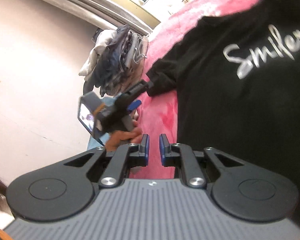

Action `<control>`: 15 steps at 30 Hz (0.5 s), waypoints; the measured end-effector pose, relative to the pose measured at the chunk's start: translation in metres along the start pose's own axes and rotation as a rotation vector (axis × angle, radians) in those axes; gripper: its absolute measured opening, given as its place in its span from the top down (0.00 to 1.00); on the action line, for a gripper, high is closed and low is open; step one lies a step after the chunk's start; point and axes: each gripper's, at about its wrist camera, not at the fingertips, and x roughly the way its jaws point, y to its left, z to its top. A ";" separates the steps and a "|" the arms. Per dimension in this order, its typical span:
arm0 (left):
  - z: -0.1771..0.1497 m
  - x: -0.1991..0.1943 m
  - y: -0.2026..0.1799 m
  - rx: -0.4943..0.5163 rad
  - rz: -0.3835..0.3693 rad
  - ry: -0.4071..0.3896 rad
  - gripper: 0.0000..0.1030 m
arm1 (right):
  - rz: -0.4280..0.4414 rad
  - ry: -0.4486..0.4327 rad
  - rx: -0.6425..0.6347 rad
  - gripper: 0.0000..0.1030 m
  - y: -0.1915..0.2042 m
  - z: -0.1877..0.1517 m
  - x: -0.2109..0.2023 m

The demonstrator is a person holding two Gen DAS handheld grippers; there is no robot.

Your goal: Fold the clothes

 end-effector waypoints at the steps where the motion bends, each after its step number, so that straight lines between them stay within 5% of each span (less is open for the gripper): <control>1: -0.001 -0.001 0.000 -0.007 -0.003 0.000 0.61 | -0.007 -0.003 -0.013 0.89 0.004 0.010 0.005; 3: -0.003 -0.003 0.000 -0.020 -0.010 0.003 0.87 | -0.024 -0.006 -0.038 0.89 0.012 0.033 0.018; 6: -0.008 -0.012 0.003 -0.026 -0.033 -0.007 0.96 | -0.065 -0.007 -0.072 0.89 0.026 0.069 0.046; 11: -0.019 -0.024 0.003 -0.003 -0.083 -0.015 0.97 | -0.098 0.081 -0.181 0.89 0.055 0.119 0.126; 15: -0.025 -0.021 0.005 -0.013 -0.076 0.032 0.92 | -0.159 0.216 -0.346 0.75 0.086 0.135 0.214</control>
